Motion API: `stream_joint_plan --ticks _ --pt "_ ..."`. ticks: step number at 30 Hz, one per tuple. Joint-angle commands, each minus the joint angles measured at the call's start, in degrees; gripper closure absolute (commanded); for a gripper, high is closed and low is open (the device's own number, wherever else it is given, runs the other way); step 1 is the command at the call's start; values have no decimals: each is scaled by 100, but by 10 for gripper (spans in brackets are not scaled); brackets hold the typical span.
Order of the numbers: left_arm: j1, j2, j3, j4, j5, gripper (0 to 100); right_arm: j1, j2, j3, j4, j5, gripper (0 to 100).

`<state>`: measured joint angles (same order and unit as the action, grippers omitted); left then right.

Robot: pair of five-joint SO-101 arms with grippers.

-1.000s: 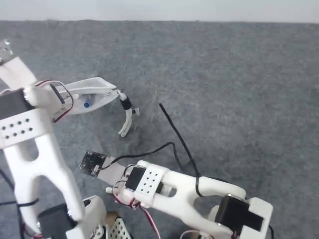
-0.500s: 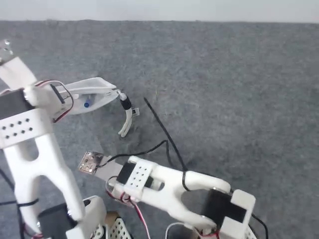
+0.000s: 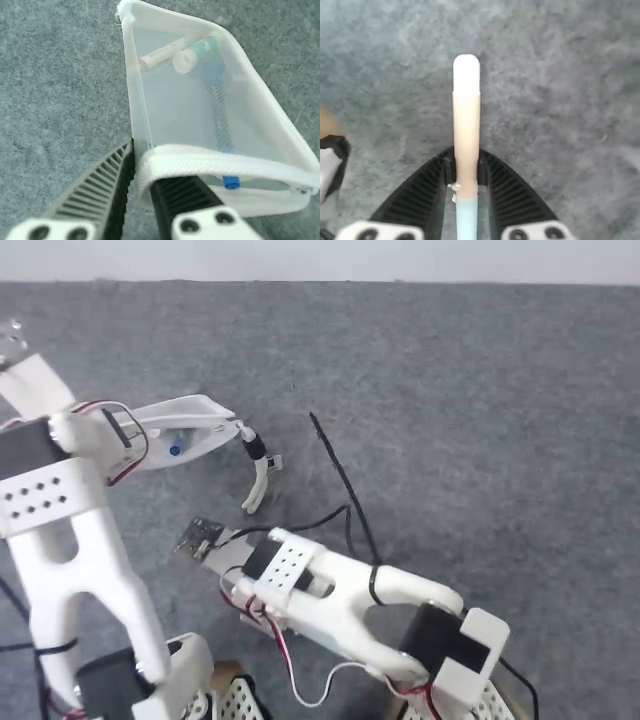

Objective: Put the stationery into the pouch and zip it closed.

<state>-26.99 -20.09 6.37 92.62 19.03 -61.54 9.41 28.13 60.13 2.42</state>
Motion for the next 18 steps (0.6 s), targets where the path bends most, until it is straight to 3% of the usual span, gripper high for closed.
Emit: stream_joint_plan --ticks 1,18 --pt "-26 -44 -110 -123 70 989 462 -356 -26 75 88 983" --pt "-26 -44 -110 -114 70 989 505 -2703 229 514 44 992"
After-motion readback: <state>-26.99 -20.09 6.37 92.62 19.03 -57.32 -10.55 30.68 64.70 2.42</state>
